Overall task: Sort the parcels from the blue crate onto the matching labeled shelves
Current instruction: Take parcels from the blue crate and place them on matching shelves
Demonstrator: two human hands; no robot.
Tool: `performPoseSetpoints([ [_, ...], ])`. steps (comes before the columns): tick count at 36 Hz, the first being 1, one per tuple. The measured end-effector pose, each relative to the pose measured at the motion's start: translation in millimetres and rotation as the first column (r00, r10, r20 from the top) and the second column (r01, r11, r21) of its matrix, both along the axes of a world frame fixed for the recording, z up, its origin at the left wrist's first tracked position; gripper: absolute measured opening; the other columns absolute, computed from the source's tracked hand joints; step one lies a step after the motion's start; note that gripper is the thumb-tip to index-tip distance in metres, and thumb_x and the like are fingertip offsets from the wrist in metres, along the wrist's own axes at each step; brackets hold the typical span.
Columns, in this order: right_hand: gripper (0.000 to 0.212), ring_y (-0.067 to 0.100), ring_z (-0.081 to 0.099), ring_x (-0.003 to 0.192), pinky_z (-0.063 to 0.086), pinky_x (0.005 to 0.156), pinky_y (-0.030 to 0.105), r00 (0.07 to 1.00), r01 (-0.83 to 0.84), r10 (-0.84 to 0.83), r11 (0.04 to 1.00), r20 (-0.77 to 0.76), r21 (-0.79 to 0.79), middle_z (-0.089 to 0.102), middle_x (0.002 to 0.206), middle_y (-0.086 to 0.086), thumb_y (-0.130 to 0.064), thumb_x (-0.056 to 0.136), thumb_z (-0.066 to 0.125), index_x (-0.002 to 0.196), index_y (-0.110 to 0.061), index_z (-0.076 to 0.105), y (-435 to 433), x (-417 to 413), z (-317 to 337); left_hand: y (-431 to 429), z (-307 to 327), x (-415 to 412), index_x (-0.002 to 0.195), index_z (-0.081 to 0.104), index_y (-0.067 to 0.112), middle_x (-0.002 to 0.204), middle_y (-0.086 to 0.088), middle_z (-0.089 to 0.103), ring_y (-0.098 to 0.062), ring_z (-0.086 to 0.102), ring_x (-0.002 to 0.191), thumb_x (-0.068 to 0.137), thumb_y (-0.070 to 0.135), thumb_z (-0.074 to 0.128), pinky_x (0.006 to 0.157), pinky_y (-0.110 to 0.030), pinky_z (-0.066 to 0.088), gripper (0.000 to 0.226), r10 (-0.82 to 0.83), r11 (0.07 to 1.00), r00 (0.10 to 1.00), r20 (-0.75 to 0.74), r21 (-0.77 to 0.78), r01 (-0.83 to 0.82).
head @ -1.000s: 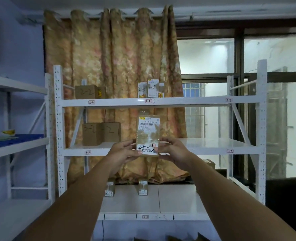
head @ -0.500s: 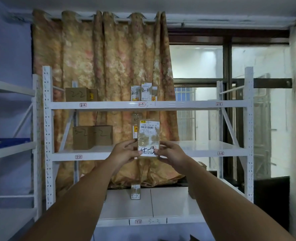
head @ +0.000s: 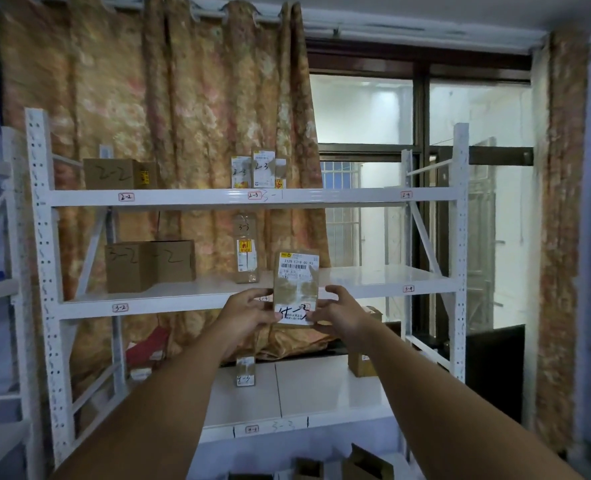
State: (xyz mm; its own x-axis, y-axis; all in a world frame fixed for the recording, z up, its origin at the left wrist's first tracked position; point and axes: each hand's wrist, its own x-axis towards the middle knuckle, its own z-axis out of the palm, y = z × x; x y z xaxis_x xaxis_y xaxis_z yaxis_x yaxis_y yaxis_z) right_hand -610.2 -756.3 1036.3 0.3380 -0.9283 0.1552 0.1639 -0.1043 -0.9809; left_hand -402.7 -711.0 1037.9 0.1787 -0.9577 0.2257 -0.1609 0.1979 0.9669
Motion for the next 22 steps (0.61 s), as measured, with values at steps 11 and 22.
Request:
performPoseSetpoints([
  [11, 0.061, 0.032, 0.071, 0.101, 0.062, 0.081, 0.035, 0.999, 0.032, -0.030, 0.999, -0.043, 0.041, 0.072, 0.105, 0.014, 0.016, 0.084, 0.069, 0.137, -0.006, 0.047, -7, -44, -44, -13, -45, -34, 0.143, 0.051, 0.001, 0.113, -0.007, 0.072, -0.024, 0.072, 0.100, 0.075, -0.009, 0.083, 0.094, -0.041, 0.059, 0.075, -0.086, 0.992, 0.995, -0.054, 0.083, 0.090],
  [22, 0.052, 0.034, 0.068, 0.111, 0.061, 0.078, 0.033, 0.995, -0.013, 0.019, 0.998, -0.094, 0.064, 0.065, 0.124, 0.020, 0.015, 0.086, 0.069, 0.126, -0.013, 0.051, -29, -81, -65, -22, -69, -74, 0.121, 0.060, 0.015, 0.109, -0.007, 0.073, -0.024, 0.071, 0.102, 0.076, -0.008, 0.082, 0.087, -0.030, 0.058, 0.055, -0.055, 0.993, 0.995, -0.078, 0.100, 0.063],
])
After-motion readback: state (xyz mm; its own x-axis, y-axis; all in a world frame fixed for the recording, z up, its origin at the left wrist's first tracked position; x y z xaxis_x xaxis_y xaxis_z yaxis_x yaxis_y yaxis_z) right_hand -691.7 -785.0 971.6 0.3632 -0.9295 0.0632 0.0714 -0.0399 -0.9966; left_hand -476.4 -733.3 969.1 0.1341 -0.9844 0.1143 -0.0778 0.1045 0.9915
